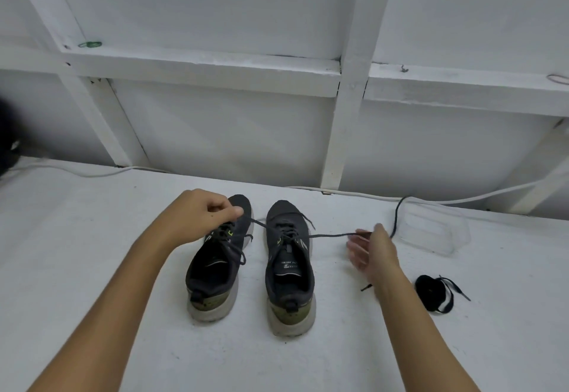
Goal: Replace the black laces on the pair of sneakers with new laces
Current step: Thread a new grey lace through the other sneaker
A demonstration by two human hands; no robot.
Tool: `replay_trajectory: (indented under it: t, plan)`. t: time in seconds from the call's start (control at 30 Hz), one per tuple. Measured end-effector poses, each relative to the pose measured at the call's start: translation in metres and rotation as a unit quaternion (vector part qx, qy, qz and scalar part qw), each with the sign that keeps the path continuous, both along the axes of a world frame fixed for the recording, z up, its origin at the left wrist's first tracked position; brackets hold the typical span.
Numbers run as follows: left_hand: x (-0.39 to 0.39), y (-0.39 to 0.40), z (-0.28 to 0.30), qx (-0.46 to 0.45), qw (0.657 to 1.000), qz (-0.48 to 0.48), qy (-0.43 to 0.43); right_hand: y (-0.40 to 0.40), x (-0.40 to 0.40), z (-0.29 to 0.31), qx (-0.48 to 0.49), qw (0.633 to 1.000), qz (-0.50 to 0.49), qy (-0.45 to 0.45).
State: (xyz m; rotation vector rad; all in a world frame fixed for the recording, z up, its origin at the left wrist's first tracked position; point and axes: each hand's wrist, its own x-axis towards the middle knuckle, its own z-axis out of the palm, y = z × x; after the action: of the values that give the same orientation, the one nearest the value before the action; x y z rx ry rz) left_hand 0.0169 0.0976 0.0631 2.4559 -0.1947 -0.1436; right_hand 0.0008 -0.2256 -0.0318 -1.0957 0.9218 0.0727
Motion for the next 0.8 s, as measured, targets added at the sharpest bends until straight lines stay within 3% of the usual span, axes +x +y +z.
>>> replay_trajectory:
  t: [0.1, 0.2, 0.3, 0.4, 0.5, 0.67, 0.73, 0.8]
  plan:
    - [-0.002, -0.008, -0.005, -0.018, 1.0, -0.004, -0.023, 0.007, -0.007, -0.005, -0.223, 0.951, 0.21, 0.05]
    - [-0.002, -0.017, -0.006, -0.034, 0.999, -0.016, -0.031, 0.023, -0.009, 0.007, -0.413, 0.865, 0.281, -0.049]
    - [-0.004, -0.026, -0.005, -0.049, 0.998, -0.041, -0.021, 0.047, -0.008, 0.03, -0.445, 0.799, 0.353, -0.197]
    - [-0.006, -0.034, -0.002, -0.062, 0.996, -0.061, -0.019, 0.07, -0.002, 0.042, -0.424, 0.743, 0.443, -0.267]
    - [-0.007, -0.034, 0.001, -0.064, 0.995, -0.071, -0.02, 0.082, 0.003, 0.046, -0.426, 0.736, 0.434, -0.298]
    - [-0.01, -0.017, 0.002, -0.05, 0.997, -0.058, -0.006, 0.07, 0.015, 0.037, -0.45, 0.815, 0.312, -0.189]
    - [-0.011, -0.011, 0.0, -0.037, 0.998, -0.052, -0.003, 0.061, 0.017, 0.031, -0.48, 0.813, 0.302, -0.135]
    - [-0.012, -0.009, -0.003, -0.03, 0.998, -0.051, 0.004, 0.058, 0.013, 0.031, -0.5, 0.787, 0.32, -0.167]
